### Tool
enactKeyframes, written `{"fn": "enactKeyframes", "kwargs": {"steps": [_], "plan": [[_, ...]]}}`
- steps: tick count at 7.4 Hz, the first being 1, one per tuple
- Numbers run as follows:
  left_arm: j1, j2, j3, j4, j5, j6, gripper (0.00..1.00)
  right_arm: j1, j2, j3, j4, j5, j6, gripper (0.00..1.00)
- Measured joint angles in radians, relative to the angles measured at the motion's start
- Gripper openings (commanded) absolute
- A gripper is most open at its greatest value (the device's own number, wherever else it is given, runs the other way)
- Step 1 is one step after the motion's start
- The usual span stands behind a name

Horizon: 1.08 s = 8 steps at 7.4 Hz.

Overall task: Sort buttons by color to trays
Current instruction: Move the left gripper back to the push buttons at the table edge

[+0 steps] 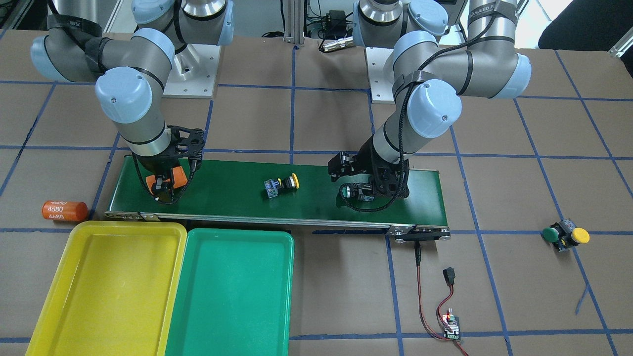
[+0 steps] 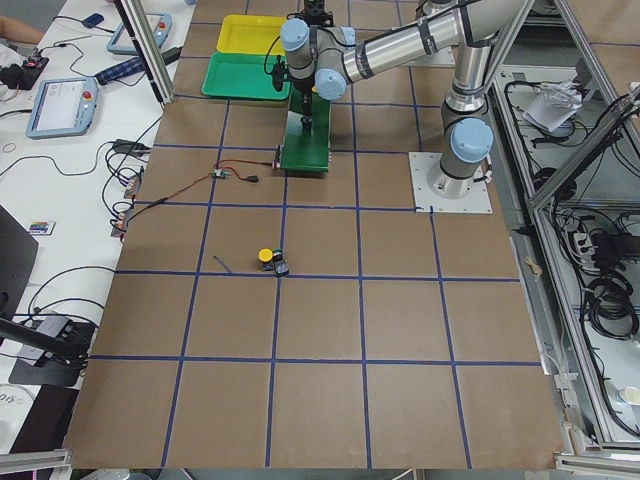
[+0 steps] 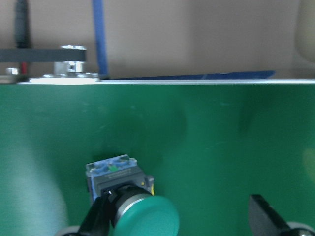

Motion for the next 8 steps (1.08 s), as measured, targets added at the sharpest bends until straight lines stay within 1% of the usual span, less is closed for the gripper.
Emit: {"fn": "enactKeyframes", "kwargs": {"steps": [1, 2, 4, 5, 6, 8], "plan": [[0.017, 0.005, 0.004, -0.001, -0.022, 0.009, 1.0, 0.0, 0.0, 0.0, 0.0, 0.0, 0.0, 1.0], [0.063, 0.013, 0.008, -0.004, -0.001, 0.031, 1.0, 0.0, 0.0, 0.0, 0.0, 0.0, 0.0, 1.0], [0.219, 0.027, 0.026, -0.017, 0.115, 0.123, 1.0, 0.0, 0.0, 0.0, 0.0, 0.0, 0.0, 1.0], [0.302, 0.019, 0.049, -0.02, 0.169, 0.17, 1.0, 0.0, 0.0, 0.0, 0.0, -0.001, 0.0, 1.0], [0.38, 0.001, 0.09, -0.021, 0.212, 0.226, 1.0, 0.0, 0.0, -0.001, 0.0, -0.001, 0.0, 1.0], [0.499, -0.06, 0.188, -0.02, 0.288, 0.368, 1.0, 0.0, 0.0, -0.001, 0.0, -0.001, 0.0, 1.0]]}}
